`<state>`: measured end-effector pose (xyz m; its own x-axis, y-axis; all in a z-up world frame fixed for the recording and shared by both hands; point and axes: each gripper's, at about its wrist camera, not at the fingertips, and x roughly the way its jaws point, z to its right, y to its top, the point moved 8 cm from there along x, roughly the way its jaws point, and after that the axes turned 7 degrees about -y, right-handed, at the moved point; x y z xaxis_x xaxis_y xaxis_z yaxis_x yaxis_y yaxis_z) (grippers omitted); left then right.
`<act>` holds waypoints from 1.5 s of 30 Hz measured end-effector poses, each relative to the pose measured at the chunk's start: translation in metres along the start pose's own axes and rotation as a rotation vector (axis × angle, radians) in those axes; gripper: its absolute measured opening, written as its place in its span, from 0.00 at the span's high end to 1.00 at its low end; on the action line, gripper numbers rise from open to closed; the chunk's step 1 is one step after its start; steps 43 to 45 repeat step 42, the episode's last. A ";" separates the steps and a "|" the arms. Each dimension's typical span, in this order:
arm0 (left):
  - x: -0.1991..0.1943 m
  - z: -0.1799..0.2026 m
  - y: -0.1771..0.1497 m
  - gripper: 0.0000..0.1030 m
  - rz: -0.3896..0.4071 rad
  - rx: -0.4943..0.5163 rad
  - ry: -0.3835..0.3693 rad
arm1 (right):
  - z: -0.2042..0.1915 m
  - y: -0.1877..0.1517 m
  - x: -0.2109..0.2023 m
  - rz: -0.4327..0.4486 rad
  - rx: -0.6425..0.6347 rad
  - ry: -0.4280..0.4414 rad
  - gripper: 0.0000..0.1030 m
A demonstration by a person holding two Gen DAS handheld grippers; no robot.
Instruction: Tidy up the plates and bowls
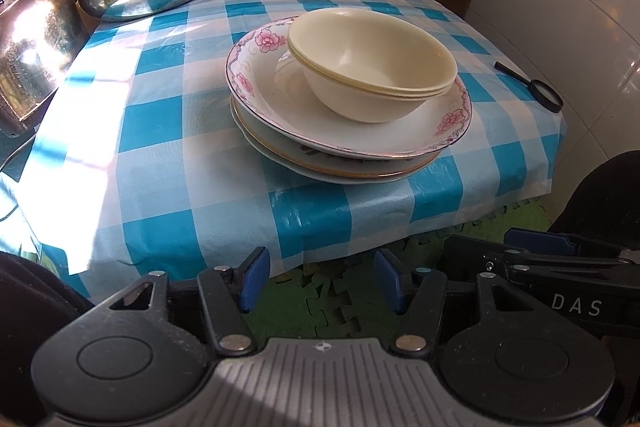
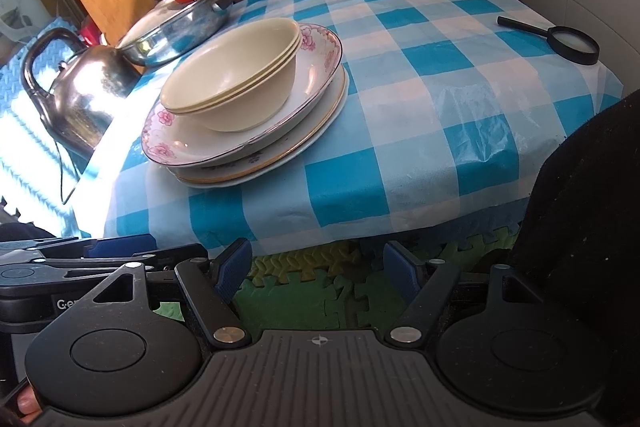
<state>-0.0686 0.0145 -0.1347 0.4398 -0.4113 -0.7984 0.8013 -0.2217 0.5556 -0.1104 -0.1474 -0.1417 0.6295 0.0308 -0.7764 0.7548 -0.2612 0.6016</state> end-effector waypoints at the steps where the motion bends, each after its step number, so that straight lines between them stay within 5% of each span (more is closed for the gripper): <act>1: 0.000 0.000 0.000 0.51 0.000 0.000 0.000 | 0.000 0.000 0.000 0.000 0.001 0.000 0.24; 45: -0.013 -0.004 0.009 0.39 0.088 0.050 0.088 | -0.001 0.001 0.000 0.012 0.001 0.013 0.21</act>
